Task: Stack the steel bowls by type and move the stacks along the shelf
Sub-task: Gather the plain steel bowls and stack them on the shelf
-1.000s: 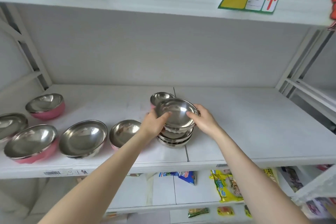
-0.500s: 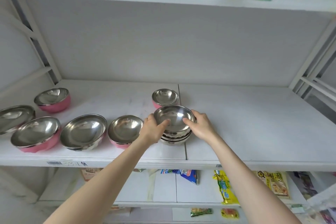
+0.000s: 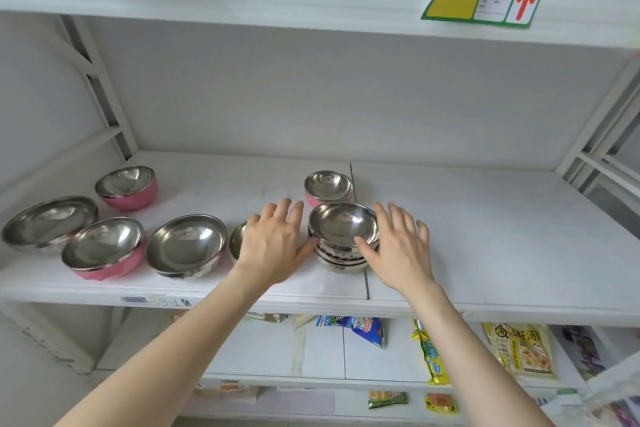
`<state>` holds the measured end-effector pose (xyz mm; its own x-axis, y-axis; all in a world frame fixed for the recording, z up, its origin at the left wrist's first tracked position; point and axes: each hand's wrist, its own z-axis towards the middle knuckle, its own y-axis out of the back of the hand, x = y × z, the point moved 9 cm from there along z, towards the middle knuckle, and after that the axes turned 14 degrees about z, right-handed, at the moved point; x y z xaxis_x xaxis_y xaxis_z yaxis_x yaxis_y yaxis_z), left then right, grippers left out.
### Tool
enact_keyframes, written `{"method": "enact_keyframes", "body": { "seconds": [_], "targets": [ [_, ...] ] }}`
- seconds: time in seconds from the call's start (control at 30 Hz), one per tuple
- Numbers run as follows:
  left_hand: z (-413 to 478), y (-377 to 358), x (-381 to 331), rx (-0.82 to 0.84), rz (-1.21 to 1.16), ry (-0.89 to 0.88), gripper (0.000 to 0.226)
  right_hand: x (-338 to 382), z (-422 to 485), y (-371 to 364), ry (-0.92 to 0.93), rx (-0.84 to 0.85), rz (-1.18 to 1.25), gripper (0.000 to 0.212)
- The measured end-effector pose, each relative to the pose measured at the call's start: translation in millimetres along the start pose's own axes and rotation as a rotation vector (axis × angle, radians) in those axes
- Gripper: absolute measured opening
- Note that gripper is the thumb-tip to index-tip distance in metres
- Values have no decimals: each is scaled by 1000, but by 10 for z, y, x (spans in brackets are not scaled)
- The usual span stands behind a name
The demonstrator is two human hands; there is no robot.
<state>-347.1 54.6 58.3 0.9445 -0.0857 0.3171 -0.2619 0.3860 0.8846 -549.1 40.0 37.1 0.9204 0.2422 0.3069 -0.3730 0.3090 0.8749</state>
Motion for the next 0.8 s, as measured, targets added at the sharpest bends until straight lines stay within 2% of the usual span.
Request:
{"method": "enact_keyframes", "body": {
  "seconds": [0.23, 0.43, 0.63, 0.8],
  "targets": [
    [-337, 232, 502, -125, 62, -59, 71, 559, -219, 127, 24, -80, -23, 81],
    [-629, 205, 1163, -159, 100, -88, 67, 1230, -287, -2, 9, -138, -14, 81],
    [-794, -12, 1848, -117, 143, -77, 70, 1870, -210, -277, 2, -108, -2, 83],
    [-881, -187, 2468, -121, 144, -29, 64, 2413, -4, -582, 34, -67, 18, 87]
  ]
}}
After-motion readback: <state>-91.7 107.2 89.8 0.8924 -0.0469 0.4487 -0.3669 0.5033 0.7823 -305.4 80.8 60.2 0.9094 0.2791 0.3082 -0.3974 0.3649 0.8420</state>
